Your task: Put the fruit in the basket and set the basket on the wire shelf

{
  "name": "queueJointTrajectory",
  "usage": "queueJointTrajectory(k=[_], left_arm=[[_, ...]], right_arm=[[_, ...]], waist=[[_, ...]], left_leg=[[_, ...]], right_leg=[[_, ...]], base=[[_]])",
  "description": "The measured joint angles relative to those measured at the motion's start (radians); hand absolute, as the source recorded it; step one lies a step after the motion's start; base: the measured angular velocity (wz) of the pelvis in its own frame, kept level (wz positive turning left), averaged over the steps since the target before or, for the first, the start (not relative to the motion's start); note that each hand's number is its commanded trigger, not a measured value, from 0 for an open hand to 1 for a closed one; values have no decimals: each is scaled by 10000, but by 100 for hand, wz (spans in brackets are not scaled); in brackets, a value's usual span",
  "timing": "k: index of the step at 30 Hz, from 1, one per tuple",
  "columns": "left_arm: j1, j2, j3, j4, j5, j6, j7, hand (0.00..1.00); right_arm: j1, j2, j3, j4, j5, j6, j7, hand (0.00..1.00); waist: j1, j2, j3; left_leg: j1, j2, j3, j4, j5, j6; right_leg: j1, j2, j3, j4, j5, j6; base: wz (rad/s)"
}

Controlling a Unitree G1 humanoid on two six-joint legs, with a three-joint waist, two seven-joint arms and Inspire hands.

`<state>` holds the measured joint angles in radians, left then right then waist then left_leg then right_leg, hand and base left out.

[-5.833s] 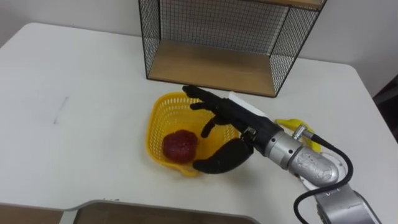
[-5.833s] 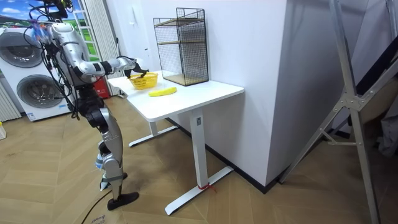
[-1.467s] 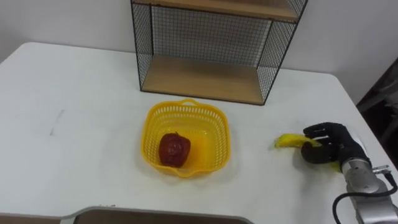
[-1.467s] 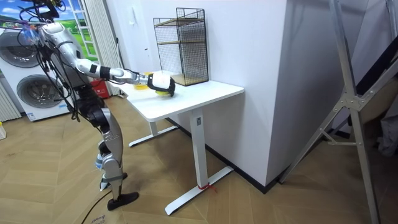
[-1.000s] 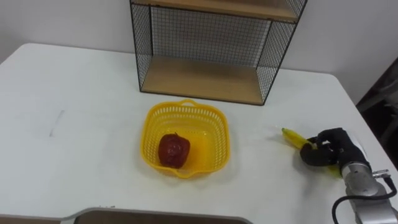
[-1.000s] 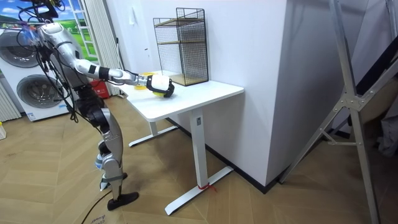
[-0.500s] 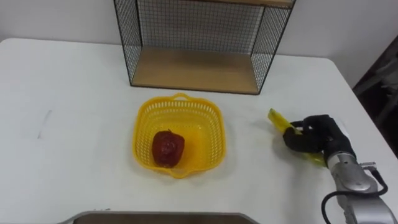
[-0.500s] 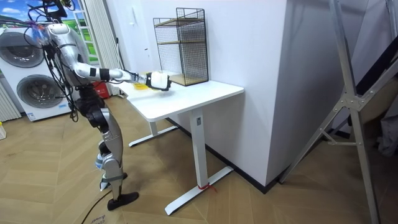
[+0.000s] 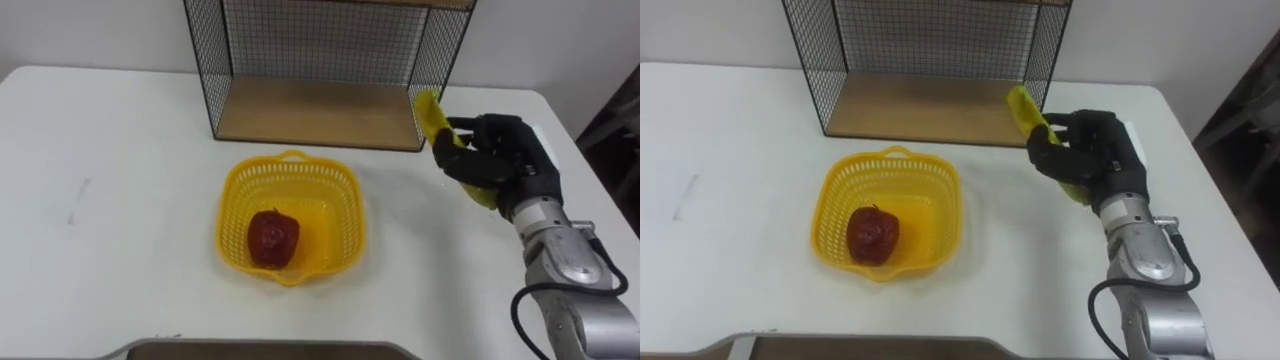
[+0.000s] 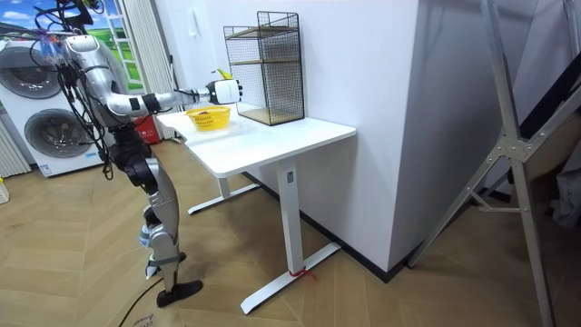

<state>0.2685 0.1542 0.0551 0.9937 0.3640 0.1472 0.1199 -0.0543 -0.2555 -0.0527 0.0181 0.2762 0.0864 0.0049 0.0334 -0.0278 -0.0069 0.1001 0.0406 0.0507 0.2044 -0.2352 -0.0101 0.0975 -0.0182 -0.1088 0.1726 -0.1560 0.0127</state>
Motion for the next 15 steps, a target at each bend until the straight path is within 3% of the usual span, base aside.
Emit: queueJointTrajectory(k=[9,15], left_arm=[[-73,2,1,2,-12,-79,69,0],[-168,48,-99,117,-82,-395,-8,0]], right_arm=[[-7,0,52,-1043,-34,-17,347,100],[-43,-44,1132,-1545,-727,-73,1256,100]], waist=[[25,-77,10],[113,-176,70]], left_leg=[[-95,-3,35,10,1,-2],[-135,18,171,-29,1,-2]], right_leg=[[-106,10,57,-21,5,-8],[-266,45,204,-8,10,-15]], base=[[0],[-7]])
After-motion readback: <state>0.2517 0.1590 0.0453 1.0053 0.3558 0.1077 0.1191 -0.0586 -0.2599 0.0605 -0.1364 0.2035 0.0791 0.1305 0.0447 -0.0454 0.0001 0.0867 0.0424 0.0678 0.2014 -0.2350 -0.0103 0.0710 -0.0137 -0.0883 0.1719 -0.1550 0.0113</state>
